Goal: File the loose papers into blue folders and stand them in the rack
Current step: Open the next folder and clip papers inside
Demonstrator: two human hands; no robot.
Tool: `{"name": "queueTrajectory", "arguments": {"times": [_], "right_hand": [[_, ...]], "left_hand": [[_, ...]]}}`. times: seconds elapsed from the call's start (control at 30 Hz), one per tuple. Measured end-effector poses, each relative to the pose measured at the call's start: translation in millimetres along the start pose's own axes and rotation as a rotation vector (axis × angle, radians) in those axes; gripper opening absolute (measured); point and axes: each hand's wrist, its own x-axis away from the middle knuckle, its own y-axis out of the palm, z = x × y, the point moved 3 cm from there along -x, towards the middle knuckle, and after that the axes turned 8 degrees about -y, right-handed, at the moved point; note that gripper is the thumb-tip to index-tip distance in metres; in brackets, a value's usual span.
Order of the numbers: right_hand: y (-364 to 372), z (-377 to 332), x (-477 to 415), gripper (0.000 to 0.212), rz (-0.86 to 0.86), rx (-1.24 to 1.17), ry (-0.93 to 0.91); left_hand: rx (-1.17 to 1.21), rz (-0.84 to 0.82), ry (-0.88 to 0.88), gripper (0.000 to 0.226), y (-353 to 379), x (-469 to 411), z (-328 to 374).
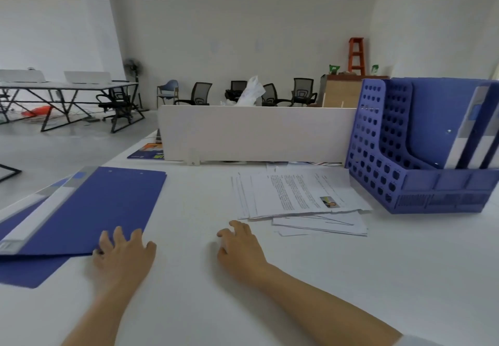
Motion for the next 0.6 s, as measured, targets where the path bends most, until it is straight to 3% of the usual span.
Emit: {"name": "queueTrajectory", "arguments": {"times": [0.1, 0.27, 0.6], "right_hand": [[8, -6, -7, 0.044, -0.018, 0.049, -0.022], [10, -1, -6, 0.043, -0.020, 0.049, -0.020], [10, -1, -5, 0.041, -0.008, 0.051, -0.032]], "left_hand": [[-0.052, -0.084, -0.057, 0.049, 4, -7, -11], [-0.181, -0.090, -0.031, 0.042, 5, -8, -8], [-0.296, -0.014, 0.186, 0.038, 3, 8, 16]]}}
